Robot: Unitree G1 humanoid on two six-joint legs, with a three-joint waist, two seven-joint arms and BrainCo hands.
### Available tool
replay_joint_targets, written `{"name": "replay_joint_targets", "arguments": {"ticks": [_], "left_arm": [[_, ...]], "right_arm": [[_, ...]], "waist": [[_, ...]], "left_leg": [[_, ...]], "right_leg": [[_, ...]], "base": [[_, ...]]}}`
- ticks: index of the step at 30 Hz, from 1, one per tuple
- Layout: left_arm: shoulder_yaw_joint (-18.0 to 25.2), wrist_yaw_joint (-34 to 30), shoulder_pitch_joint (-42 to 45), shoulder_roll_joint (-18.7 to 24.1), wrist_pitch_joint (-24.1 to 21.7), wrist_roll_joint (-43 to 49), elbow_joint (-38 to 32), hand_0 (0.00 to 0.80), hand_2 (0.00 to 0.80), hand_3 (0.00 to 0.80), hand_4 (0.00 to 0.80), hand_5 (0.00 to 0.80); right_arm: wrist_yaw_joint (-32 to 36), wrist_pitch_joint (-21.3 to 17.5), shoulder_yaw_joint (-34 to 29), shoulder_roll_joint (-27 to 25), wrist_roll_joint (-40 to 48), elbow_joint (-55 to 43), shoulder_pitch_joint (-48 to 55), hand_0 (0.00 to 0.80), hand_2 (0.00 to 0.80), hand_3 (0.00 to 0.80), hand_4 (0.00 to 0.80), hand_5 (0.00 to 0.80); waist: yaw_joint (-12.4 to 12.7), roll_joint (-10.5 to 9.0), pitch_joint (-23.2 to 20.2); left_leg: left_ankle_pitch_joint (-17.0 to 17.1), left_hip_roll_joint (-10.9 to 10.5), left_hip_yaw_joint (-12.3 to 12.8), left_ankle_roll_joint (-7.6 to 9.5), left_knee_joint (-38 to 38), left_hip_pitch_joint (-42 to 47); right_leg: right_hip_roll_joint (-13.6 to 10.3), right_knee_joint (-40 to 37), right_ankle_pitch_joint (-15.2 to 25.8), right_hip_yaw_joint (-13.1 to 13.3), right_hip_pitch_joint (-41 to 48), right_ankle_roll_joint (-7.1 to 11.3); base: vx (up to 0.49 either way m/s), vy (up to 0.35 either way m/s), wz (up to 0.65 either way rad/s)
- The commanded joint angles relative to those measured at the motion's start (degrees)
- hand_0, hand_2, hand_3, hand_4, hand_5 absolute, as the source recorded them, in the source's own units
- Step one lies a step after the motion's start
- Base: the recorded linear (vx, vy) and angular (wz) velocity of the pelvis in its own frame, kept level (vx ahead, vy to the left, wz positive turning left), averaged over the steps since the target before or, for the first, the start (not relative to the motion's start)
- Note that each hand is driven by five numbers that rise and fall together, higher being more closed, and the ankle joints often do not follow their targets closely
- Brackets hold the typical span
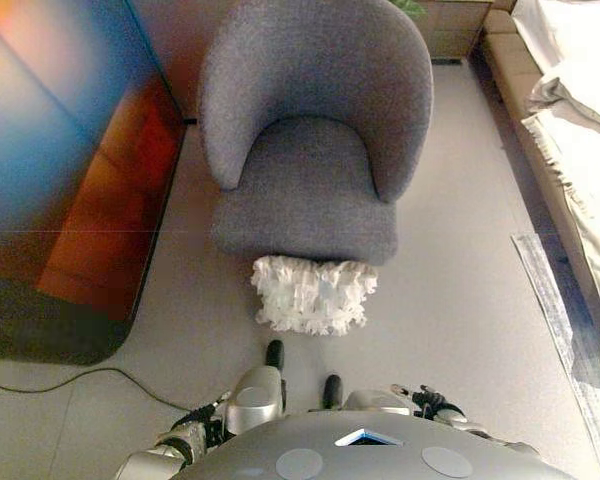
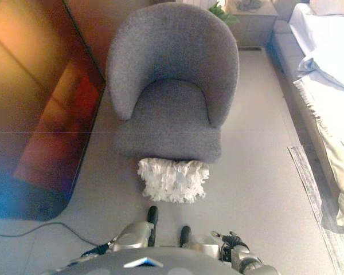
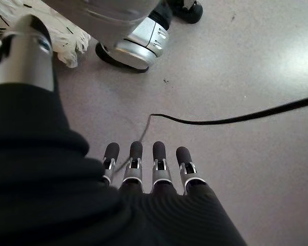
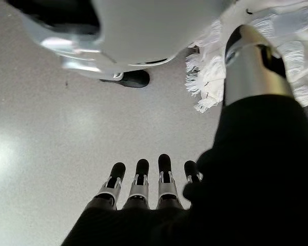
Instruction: Pick up the cushion and take it to the sofa
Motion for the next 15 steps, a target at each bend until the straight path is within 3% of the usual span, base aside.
{"name": "replay_joint_targets", "arguments": {"ticks": [1,5,8,12,15], "left_arm": [[-1.7,-0.28,-0.11,-4.73,1.1,2.27,0.2,0.0,0.0,0.0,0.0,0.0],[-1.34,0.54,-1.47,-3.48,1.57,2.19,0.43,0.0,0.0,0.0,0.0,0.0],[-0.35,2.02,-2.28,-2.22,0.74,2.39,0.65,0.0,0.0,0.0,0.0,0.0],[0.75,4.36,-3.78,-0.37,-1.78,0.97,-0.1,0.0,0.0,0.0,0.0,0.0],[1.93,6.99,-6.81,1.1,-5.55,-1.93,-1.63,0.0,0.0,0.0,0.0,0.0]], "right_arm": [[-0.38,1.11,-1.48,0.66,0.44,0.4,-0.47,0.0,0.0,0.0,0.0,0.0],[-0.3,-0.15,-1.59,1.03,-0.36,0.23,-1.08,0.0,0.0,0.0,0.0,0.0],[-0.45,-1.03,-1.4,1.23,-0.88,-0.51,-2.04,0.0,0.0,0.0,0.0,0.0],[-1.39,-3.13,-1.6,0.53,-0.8,-1.85,-2.95,0.0,0.0,0.0,0.0,0.0],[-2.2,-4.39,-1.74,-1.5,-0.74,-2.98,-5.33,0.0,0.0,0.0,0.0,0.0]], "waist": [[0.11,-0.32,-2.61],[-0.35,0.26,-2.97],[-0.59,0.43,-2.34],[-1.02,0.75,-1.34],[-1.21,0.87,0.48]], "left_leg": [[2.58,-3.34,-0.52,2.49,-1.06,1.41],[0.35,-3.55,1.48,4.33,0.31,2.53],[-0.22,-3.16,3.18,5.13,0.34,3.46],[-0.63,-2.3,5.2,4.89,-0.66,5.1],[-1.3,-1.96,7.29,4.72,0.49,3.32]], "right_leg": [[-1.64,3.8,2.95,3.76,-3.48,3.21],[-2.15,9.76,0.28,2.69,-5.2,3.68],[-2.72,15.68,0.72,1.02,-8.07,4.75],[-4.37,13.11,1.68,-0.27,-9.1,5.57],[-6.12,9.89,4.55,1.07,-11.41,6.62]], "base": [[0.266,0.152,-0.11],[0.225,0.112,-0.05],[0.128,0.036,-0.2],[0.073,-0.018,-0.32],[-0.055,-0.057,-0.26]]}}
